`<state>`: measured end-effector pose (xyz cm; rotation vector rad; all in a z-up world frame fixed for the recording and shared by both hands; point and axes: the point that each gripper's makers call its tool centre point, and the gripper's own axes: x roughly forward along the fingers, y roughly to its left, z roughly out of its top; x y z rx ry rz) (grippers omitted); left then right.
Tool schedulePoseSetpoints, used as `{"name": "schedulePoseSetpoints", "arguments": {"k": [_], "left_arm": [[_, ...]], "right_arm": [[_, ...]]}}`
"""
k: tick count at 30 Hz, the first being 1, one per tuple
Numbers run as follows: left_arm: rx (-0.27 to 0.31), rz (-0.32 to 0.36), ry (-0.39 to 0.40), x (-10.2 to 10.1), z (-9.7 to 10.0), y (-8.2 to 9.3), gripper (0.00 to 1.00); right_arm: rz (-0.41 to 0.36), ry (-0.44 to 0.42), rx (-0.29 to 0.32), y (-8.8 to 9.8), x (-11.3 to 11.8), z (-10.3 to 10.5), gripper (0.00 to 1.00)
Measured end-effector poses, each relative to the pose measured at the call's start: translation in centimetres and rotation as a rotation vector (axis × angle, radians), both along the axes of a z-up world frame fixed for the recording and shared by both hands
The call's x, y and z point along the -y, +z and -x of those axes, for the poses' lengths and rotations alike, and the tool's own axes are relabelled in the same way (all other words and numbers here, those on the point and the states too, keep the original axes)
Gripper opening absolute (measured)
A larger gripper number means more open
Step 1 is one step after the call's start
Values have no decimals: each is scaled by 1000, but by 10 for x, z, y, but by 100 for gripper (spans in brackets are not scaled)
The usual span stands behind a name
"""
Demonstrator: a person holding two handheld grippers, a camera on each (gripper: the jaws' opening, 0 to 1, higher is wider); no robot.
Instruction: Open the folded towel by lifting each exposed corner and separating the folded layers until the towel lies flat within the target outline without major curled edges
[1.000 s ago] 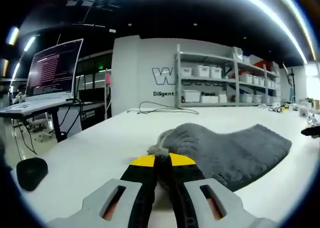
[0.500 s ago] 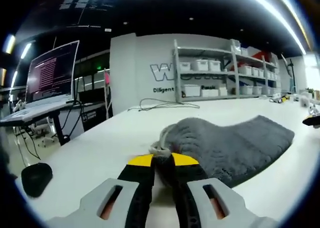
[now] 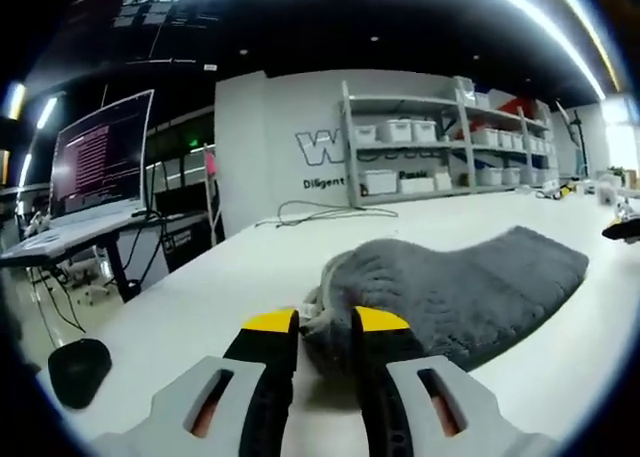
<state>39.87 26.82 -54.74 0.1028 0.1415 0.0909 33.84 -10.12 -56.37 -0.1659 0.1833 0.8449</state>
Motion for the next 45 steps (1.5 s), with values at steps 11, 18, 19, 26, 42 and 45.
{"name": "schedulePoseSetpoints", "arguments": {"k": [11, 18, 19, 26, 42, 45], "left_arm": [[-3, -29, -35, 0, 0, 5, 23], [-33, 2, -67, -4, 3, 1, 23], [-48, 19, -83, -3, 2, -1, 24], [-79, 62, -118, -8, 2, -7, 23], [-133, 125, -228, -5, -2, -10, 22], [-142, 145, -244, -5, -3, -11, 22]], "right_arm": [[14, -16, -15, -4, 2, -7, 99], [15, -31, -39, -6, 0, -15, 98], [24, -33, -39, -7, -1, -17, 98], [46, -38, -56, -9, -7, -25, 94], [31, -42, -142, -14, -21, -36, 86], [29, -43, -150, -15, -23, -38, 85]]}}
